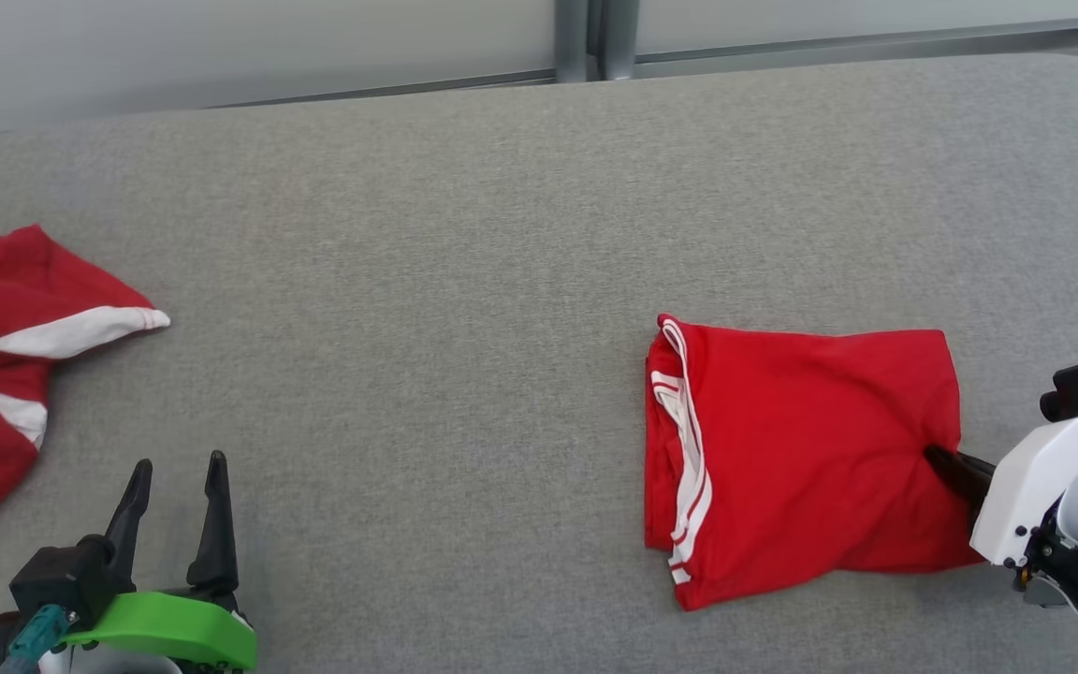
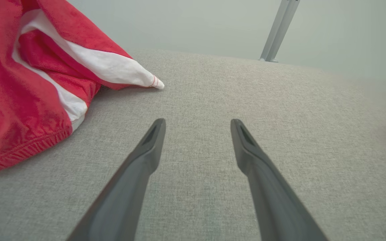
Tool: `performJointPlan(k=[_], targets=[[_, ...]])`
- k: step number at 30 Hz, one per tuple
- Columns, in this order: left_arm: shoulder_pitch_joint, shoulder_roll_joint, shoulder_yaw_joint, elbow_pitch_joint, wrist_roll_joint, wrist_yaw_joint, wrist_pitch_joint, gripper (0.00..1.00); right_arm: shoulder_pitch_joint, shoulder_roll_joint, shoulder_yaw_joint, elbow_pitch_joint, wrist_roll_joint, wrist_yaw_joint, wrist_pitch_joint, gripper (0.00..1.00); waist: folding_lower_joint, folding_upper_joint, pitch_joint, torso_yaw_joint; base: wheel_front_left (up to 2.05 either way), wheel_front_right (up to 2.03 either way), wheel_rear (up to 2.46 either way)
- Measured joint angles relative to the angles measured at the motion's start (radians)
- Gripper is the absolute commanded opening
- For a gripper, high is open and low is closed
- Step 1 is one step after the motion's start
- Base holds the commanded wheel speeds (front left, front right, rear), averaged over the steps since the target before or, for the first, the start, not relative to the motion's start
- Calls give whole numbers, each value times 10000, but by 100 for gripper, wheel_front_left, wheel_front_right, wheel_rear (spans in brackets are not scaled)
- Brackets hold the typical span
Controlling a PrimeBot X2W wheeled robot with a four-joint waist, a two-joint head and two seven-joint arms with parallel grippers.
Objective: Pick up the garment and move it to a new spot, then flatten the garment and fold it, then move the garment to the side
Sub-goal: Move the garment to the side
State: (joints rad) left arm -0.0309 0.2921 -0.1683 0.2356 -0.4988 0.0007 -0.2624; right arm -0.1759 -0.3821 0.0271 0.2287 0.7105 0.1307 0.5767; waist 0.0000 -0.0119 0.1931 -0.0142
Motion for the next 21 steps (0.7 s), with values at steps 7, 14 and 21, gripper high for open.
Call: performJointPlan(k=[7,14,21], targets=[[20,115,-234,-499,268,0,4,100,175,-224,134,382,-105,0,-569,0,0,0,-63,-862,0,0,0],[32,153,-431,-982,420,81,157,100,98,-416,355,821,-502,0,-1290,0,0,0,50,-1537,0,0,0],[-258,240,-598,-1411,533,69,299,100,-1254,-757,880,1041,-1244,0,-1519,0,0,0,609,-1616,0,0,0]])
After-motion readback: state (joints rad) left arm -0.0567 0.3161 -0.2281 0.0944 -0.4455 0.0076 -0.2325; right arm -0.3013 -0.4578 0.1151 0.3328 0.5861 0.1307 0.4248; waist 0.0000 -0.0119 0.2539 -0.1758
